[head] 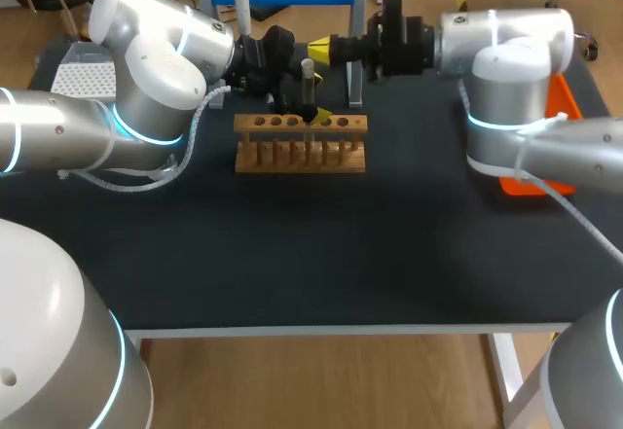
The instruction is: Invert the test tube, pick up the pipette, mount the tip to pipette, aspirate from beaker and dispense into the tube, eject the tip, return the pipette, and cap with the stopper.
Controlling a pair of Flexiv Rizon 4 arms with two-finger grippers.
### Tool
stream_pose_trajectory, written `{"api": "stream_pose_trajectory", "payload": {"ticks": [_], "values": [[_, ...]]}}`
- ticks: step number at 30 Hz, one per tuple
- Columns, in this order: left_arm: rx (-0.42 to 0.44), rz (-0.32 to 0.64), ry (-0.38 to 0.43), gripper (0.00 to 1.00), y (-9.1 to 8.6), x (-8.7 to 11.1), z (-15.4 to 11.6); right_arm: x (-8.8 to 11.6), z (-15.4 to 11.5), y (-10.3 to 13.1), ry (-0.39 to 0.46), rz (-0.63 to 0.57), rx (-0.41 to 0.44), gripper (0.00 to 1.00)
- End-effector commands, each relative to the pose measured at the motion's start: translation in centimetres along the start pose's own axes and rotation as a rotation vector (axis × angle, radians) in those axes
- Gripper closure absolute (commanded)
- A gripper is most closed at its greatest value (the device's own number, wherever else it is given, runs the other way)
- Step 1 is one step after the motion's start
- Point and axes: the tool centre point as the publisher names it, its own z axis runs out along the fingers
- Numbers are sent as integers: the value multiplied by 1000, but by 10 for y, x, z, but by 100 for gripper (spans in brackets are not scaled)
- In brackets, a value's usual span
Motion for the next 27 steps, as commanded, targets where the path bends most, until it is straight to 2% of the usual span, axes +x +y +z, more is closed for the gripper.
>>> {"api": "stream_pose_trajectory", "payload": {"ticks": [1, 13, 27], "values": [[-3, -1, 0, 0, -1, 0, 0, -3, 2, -4, 14, 3, 1, 100], [-3, -1, 0, 0, -1, 0, 0, 2, 7, -10, 25, 20, -5, 100], [-3, -1, 0, 0, -1, 0, 0, -2, 6, -24, 12, 60, -7, 100]]}}
